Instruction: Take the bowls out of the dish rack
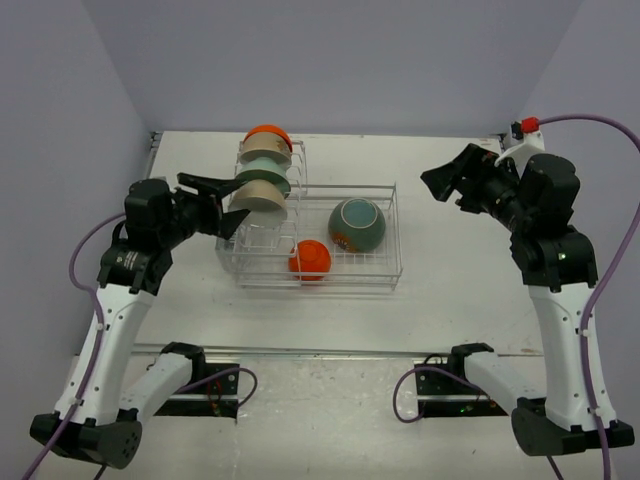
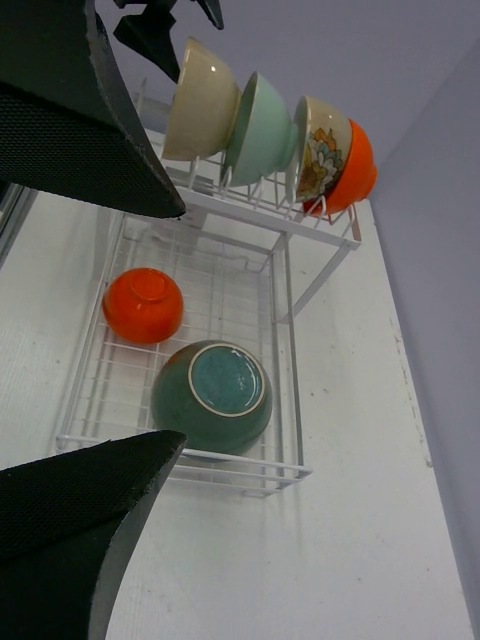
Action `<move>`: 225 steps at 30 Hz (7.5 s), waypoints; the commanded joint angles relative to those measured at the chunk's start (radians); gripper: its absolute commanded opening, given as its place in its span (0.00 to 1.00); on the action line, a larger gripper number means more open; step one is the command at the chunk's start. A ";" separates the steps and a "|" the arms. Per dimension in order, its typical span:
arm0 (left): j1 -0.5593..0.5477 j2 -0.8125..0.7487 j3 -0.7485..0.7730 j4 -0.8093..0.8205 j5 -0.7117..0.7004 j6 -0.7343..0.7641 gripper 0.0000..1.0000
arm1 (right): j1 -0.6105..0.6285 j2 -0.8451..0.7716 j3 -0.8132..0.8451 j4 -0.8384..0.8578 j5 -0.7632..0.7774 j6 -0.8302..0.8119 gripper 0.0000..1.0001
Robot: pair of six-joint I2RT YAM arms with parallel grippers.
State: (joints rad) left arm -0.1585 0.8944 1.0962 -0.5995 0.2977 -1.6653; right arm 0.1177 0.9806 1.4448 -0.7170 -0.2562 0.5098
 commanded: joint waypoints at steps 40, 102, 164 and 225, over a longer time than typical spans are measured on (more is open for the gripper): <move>-0.401 -0.086 0.011 0.033 -0.540 0.061 0.63 | 0.017 -0.031 -0.021 0.048 0.012 -0.010 0.88; -0.628 -0.045 -0.094 0.236 -1.013 -0.017 0.56 | 0.112 -0.019 0.043 -0.018 0.126 -0.073 0.90; -0.627 -0.084 0.172 0.255 -0.940 0.244 0.00 | 0.128 -0.020 0.016 -0.001 0.173 -0.086 0.99; 0.470 0.965 0.633 -0.424 -0.505 1.096 0.00 | 0.154 0.122 0.066 -0.028 0.040 -0.077 0.99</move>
State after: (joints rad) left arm 0.3073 1.8633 1.6829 -1.0023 -0.1555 -0.6319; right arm 0.2638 1.0874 1.4899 -0.7494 -0.2256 0.4442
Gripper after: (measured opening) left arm 0.044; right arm 0.989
